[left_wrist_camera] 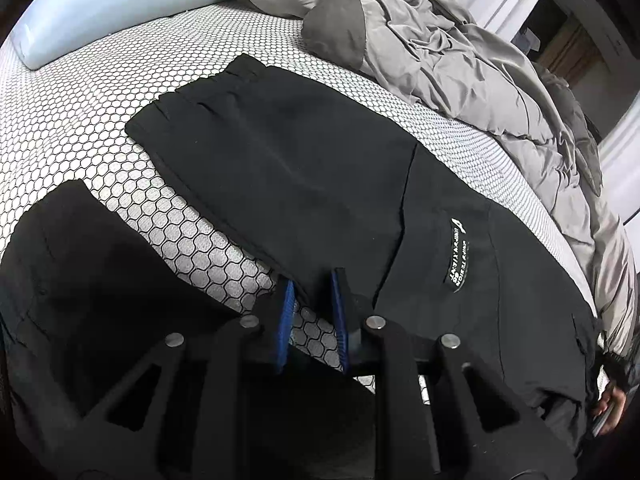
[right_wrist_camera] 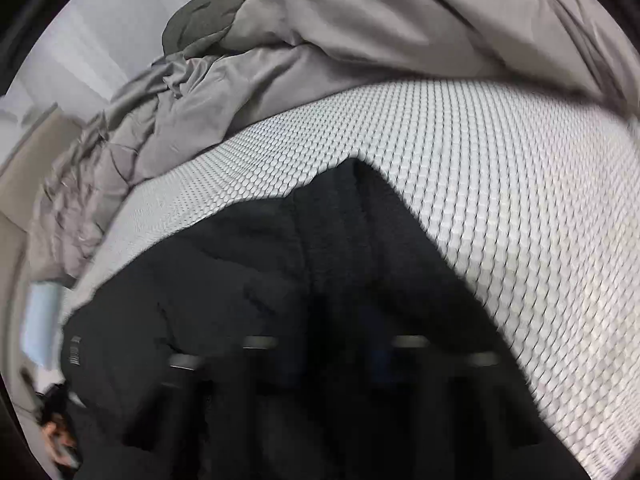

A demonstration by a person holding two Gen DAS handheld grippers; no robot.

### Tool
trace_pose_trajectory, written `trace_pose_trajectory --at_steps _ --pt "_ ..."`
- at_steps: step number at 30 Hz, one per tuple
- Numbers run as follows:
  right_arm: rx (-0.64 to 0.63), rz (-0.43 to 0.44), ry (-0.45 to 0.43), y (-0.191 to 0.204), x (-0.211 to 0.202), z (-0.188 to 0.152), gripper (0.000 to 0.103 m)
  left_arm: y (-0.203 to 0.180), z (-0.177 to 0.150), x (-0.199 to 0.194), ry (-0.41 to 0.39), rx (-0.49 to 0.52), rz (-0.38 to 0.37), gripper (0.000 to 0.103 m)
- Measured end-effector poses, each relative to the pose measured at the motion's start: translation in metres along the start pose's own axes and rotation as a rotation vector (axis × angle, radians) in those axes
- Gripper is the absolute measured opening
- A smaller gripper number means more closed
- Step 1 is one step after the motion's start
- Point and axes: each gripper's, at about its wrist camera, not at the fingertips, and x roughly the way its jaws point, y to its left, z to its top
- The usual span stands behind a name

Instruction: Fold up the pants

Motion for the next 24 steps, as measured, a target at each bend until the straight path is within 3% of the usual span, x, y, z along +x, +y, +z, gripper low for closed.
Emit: trace_pose_trajectory --at_steps 3,5,7,8,10,11,13,15,17,21,24 --pt "0.057 -0.105 -0.109 -0.009 -0.007 0.016 0.005 0.000 -0.001 0.001 0.001 0.012 -0.006 0.017" --pt "0.098 -0.188 -0.095 -0.016 0.005 0.021 0.006 -0.001 0.001 0.001 0.005 0.024 -0.009 0.018" --pt "0.122 -0.197 -0.042 -0.019 0.014 0.020 0.017 0.001 0.002 -0.003 0.005 0.012 -0.027 0.018" --pt "0.130 -0.184 -0.055 -0.018 0.007 0.016 0.018 0.003 0.003 -0.007 0.003 -0.002 -0.044 0.018" --pt "0.101 -0.145 -0.130 -0.011 -0.018 0.001 0.032 0.007 0.003 -0.021 -0.015 -0.015 -0.076 0.021" --pt "0.084 -0.120 -0.173 -0.005 -0.036 -0.011 0.055 0.009 0.001 -0.032 -0.038 -0.008 -0.087 0.025" --pt "0.040 -0.047 -0.256 0.009 -0.072 -0.040 0.081 0.012 -0.004 -0.053 -0.076 0.004 -0.090 0.041" --pt "-0.004 -0.020 -0.244 0.018 -0.092 -0.064 0.088 0.016 -0.011 -0.077 -0.125 0.013 -0.094 0.071" --pt "-0.043 0.010 -0.254 0.029 -0.114 -0.093 0.089 0.024 -0.021 -0.102 -0.173 0.024 -0.104 0.082" --pt "0.025 0.107 -0.327 0.025 -0.148 -0.148 0.099 0.063 -0.050 -0.131 -0.147 -0.077 -0.198 0.085" --pt "0.056 0.209 -0.347 0.026 -0.154 -0.179 0.100 0.100 -0.075 -0.153 -0.167 -0.171 -0.182 0.090"
